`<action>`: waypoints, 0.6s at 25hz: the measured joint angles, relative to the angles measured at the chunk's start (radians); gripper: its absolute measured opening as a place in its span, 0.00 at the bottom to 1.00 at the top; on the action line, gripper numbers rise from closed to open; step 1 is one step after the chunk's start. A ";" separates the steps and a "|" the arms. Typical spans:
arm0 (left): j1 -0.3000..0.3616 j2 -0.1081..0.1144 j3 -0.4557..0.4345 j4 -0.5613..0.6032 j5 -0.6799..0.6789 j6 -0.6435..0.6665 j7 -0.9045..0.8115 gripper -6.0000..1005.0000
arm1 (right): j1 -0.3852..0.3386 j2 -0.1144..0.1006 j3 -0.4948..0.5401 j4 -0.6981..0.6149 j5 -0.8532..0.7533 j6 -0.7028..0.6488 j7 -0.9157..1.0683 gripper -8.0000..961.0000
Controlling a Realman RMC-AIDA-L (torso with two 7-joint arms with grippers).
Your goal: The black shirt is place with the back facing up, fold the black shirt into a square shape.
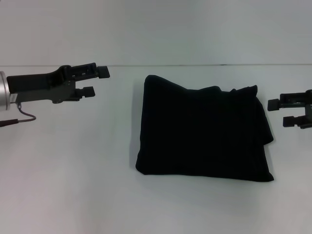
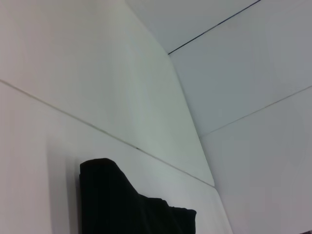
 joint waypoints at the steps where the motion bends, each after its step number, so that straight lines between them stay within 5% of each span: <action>1: 0.000 -0.001 -0.002 0.000 -0.001 -0.001 0.005 0.96 | 0.007 -0.001 -0.001 0.001 -0.008 -0.004 0.022 0.95; 9: -0.004 -0.019 -0.031 -0.008 -0.005 -0.015 0.035 0.96 | 0.065 0.018 -0.073 0.113 -0.017 0.102 0.049 0.95; 15: -0.010 -0.021 -0.039 -0.009 -0.008 -0.020 0.035 0.96 | 0.082 0.039 -0.165 0.147 -0.018 0.202 0.050 0.80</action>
